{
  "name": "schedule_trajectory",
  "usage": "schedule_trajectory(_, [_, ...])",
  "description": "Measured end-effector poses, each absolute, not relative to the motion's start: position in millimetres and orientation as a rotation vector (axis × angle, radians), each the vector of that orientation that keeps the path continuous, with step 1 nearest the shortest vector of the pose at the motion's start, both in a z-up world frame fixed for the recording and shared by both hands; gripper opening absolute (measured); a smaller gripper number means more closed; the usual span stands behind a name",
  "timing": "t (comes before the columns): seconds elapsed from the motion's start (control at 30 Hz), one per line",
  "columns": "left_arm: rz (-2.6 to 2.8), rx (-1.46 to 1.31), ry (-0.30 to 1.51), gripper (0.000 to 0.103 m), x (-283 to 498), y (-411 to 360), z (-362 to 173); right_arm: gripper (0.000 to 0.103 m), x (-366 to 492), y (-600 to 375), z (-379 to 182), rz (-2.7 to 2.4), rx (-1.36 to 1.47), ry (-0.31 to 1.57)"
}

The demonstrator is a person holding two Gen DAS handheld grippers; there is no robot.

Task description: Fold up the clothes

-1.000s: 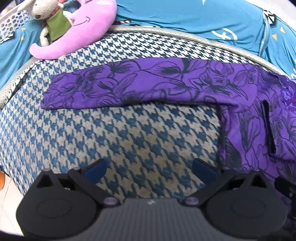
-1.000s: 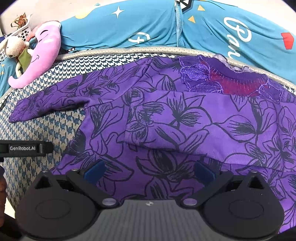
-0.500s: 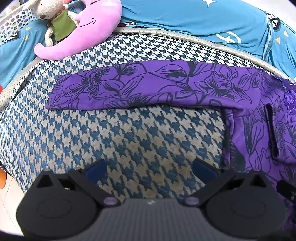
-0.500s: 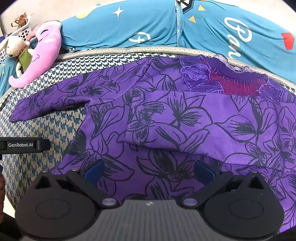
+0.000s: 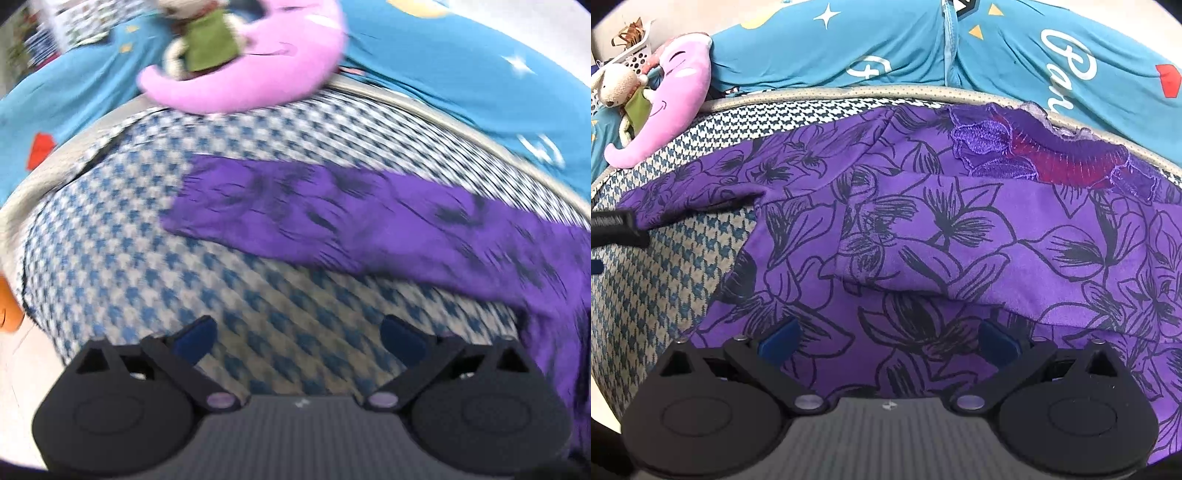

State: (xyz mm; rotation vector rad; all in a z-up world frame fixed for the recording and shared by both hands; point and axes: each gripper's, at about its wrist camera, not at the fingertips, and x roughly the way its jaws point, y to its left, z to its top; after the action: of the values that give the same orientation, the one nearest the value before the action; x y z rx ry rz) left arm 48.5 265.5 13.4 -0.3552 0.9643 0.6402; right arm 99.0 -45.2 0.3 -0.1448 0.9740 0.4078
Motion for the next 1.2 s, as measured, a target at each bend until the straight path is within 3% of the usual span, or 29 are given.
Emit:
schedule_trajectory(0.23, [0.759, -0.471, 0.930, 0.093, 39.8, 327.2, 9.8, 0.103, 99.0, -43.3, -0.1, 0.414, -0.154, 0.972])
schedule_trajectory(0.47, [0.774, -0.582, 0.905, 0.099, 35.1, 369.1, 0.9, 0.103, 101.0, -43.5, -4.5, 0.409, -0.162, 0.987])
schedule_trajectory(0.87, [0.714, -0.612, 0.889, 0.102, 57.9, 382.8, -9.6, 0.103, 103.8, -45.3, -7.5, 0.397, -0.166, 0.993])
schedule_trajectory(1.0, [0.705, -0.587, 0.869, 0.086, 61.8, 378.5, -8.3, 0.103, 103.9, -43.9, -7.3, 0.393, -0.167, 0.990])
schedule_trajectory(1.2, [0.677, -0.604, 0.802, 0.035, 59.3, 375.4, 0.7, 0.103, 104.3, -42.7, -7.8, 0.384, -0.169, 0.987])
